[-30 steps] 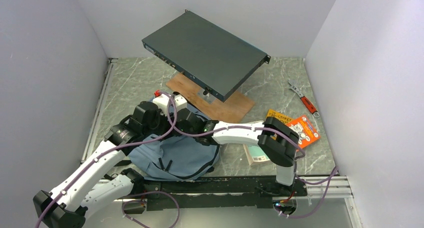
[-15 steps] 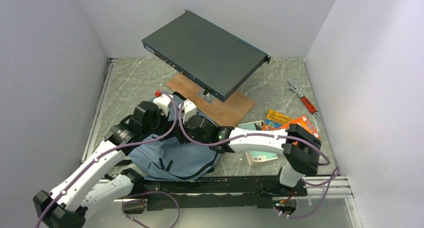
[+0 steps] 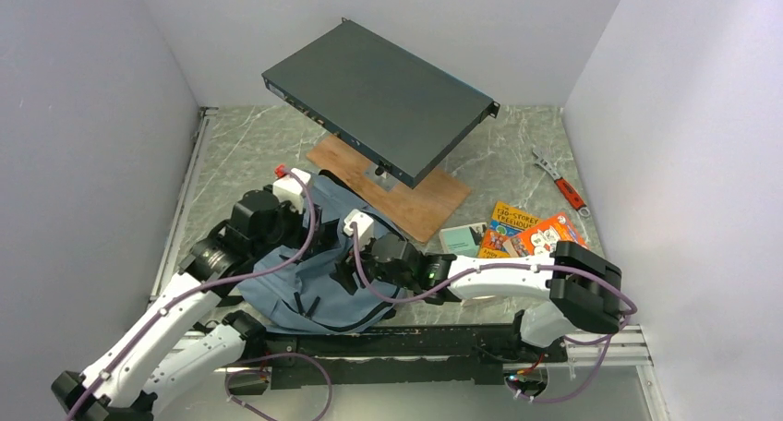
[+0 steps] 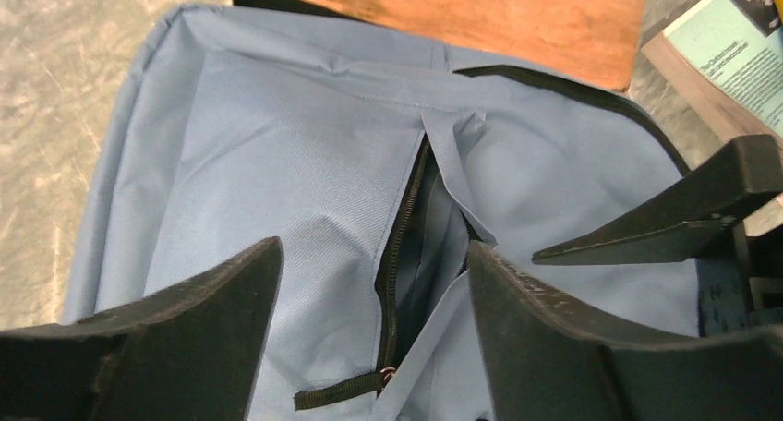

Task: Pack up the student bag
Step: Zip the student bag at the center of the board.

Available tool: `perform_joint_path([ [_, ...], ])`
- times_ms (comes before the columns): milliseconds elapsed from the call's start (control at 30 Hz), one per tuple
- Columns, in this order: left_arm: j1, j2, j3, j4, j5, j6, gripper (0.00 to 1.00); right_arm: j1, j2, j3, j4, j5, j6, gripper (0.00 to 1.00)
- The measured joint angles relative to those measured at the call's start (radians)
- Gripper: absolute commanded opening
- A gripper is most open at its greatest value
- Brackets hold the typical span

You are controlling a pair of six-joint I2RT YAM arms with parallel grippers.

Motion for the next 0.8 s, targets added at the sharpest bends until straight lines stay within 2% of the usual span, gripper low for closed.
perform_joint_path([
  [33, 0.0, -0.018, 0.001, 0.0, -0.003, -0.002, 0.96, 0.0, 0.0, 0.003, 0.01, -0.005, -0.011, 0.67],
  [67, 0.0, -0.04, 0.005, -0.004, -0.008, -0.008, 0.99, 0.0, 0.003, 0.015, 0.015, -0.014, -0.026, 0.67],
  [267, 0.0, -0.166, 0.101, -0.077, -0.104, -0.024, 1.0, 0.0, 0.074, 0.163, 0.018, -0.041, -0.064, 0.68],
  [433, 0.0, -0.349, 0.183, -0.131, -0.257, -0.043, 1.0, 0.0, 0.154, 0.275, 0.014, -0.038, -0.065, 0.68],
  [633, 0.0, -0.547, 0.198, -0.163, -0.449, -0.061, 1.0, 0.007, 0.269, 0.387, -0.038, -0.031, -0.064, 0.68],
  [800, 0.0, -0.618, 0.191, -0.178, -0.53, -0.069, 1.0, 0.032, 0.375, 0.522, -0.137, 0.018, -0.095, 0.66],
])
